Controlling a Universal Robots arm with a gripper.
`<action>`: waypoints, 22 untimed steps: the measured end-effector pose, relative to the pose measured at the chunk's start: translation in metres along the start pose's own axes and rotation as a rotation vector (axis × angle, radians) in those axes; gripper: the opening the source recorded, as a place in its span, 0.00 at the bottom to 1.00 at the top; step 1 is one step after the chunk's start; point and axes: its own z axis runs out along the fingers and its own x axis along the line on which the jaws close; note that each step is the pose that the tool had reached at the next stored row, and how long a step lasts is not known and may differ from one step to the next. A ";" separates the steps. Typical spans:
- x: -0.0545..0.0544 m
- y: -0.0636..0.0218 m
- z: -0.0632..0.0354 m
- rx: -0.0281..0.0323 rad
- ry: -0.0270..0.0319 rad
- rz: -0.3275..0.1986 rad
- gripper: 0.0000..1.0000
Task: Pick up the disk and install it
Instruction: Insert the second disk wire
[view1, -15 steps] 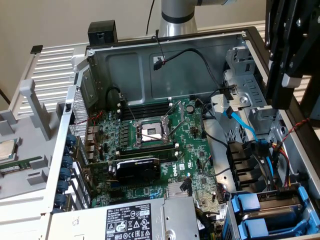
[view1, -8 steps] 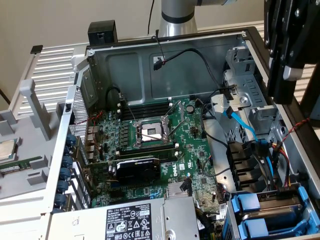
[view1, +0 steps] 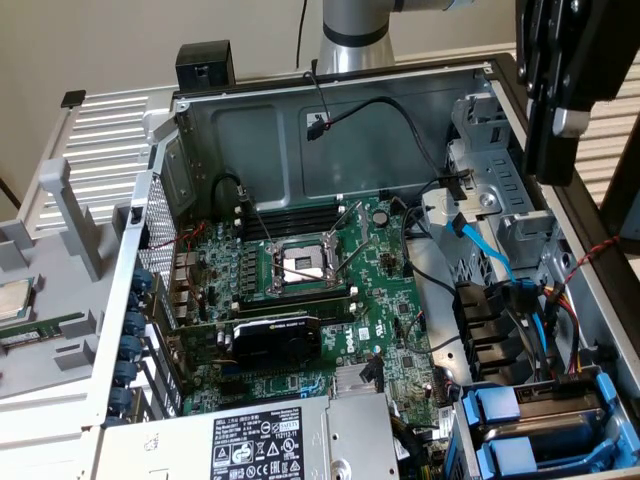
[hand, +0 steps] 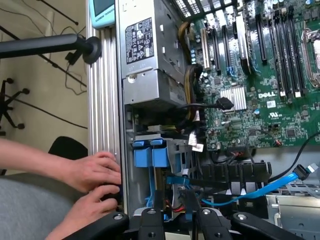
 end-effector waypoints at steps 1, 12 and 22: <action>-0.001 0.0001 0.0015 0.0001 0.0021 0.000 0.31; 0.006 0.0081 0.0183 -0.0035 0.0031 -0.002 0.31; 0.006 0.0060 0.0367 -0.0117 0.0040 -0.006 0.31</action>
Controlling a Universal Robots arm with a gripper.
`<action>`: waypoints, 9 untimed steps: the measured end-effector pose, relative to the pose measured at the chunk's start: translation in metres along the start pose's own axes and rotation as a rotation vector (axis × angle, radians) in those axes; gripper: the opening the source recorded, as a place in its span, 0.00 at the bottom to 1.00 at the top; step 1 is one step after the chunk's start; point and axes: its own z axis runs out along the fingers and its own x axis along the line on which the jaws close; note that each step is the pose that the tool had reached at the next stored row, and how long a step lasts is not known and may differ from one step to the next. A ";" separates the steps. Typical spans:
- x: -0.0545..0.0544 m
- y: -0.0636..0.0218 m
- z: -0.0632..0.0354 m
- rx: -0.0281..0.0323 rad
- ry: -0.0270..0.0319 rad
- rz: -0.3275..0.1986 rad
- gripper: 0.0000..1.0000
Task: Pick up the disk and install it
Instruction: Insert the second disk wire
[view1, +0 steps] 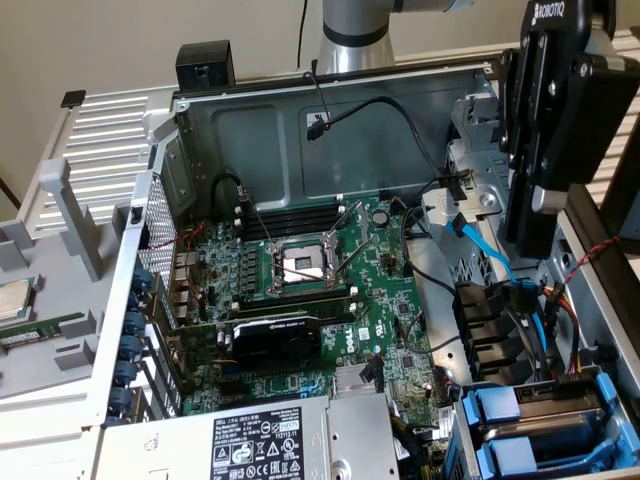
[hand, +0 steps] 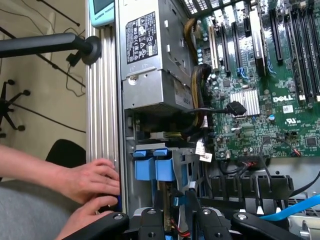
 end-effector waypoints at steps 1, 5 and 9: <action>0.000 -0.0003 0.0019 -0.0020 0.0004 -0.001 0.31; -0.001 -0.0008 0.0093 -0.0071 0.0012 -0.003 0.31; -0.004 -0.0010 0.0163 -0.0108 0.0019 -0.005 0.31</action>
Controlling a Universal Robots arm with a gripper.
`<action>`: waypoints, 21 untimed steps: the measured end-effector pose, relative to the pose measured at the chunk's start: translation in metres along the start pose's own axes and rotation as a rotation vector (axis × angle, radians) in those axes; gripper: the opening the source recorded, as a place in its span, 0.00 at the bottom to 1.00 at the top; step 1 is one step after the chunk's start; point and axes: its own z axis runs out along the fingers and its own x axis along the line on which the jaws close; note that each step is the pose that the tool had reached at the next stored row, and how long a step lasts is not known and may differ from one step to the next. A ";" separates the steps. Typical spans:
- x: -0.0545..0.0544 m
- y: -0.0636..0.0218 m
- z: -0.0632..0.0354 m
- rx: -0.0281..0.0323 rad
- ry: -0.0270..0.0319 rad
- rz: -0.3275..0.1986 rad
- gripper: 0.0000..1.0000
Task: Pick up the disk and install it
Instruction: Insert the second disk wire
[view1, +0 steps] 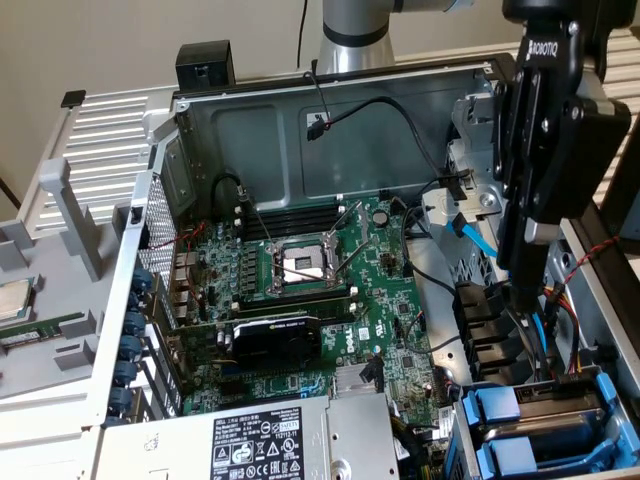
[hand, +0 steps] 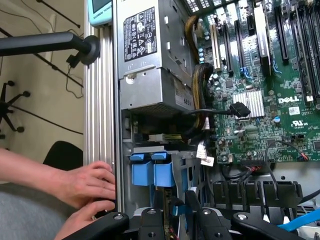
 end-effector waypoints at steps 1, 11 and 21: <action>-0.001 0.0000 0.0016 -0.0005 0.0000 0.000 0.31; -0.003 -0.0002 0.0067 -0.0091 0.0016 -0.004 0.31; -0.001 -0.0031 0.0081 -0.0099 0.0017 -0.005 0.31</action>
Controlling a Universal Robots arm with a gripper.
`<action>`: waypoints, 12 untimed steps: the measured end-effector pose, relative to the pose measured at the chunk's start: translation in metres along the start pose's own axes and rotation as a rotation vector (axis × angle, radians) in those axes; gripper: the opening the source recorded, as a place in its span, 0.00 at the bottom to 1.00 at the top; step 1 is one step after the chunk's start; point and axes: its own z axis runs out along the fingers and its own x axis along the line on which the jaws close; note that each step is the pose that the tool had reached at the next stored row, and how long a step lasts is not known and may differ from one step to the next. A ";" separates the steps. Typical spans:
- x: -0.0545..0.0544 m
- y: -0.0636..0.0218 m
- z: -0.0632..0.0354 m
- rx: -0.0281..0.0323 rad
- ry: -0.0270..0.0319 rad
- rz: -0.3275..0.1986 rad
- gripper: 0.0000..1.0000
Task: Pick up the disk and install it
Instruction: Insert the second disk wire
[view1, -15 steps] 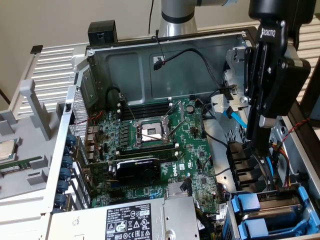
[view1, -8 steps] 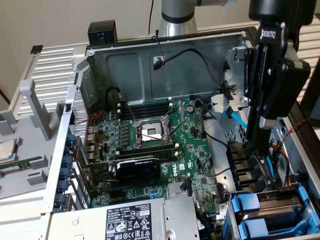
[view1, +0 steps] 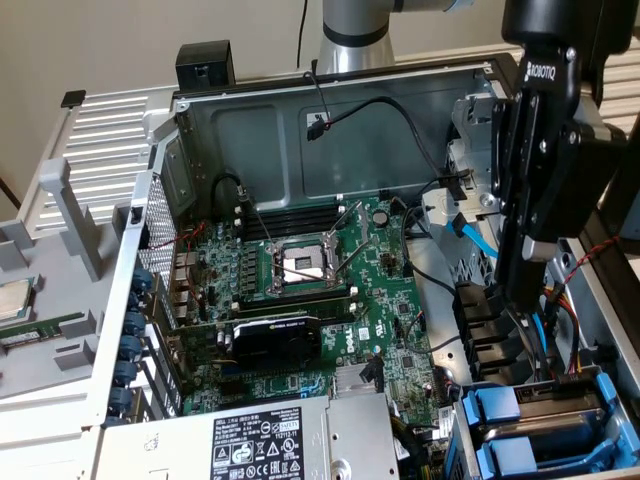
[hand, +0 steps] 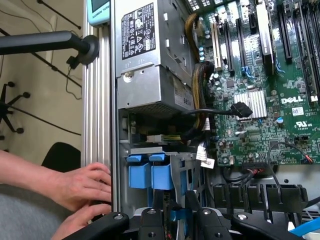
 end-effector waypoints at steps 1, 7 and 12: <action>0.000 0.0000 0.0002 0.0000 -0.0001 0.000 0.31; 0.000 -0.0006 0.0005 -0.0002 0.0001 0.000 0.31; 0.000 -0.0005 0.0005 -0.0008 0.0002 0.000 0.31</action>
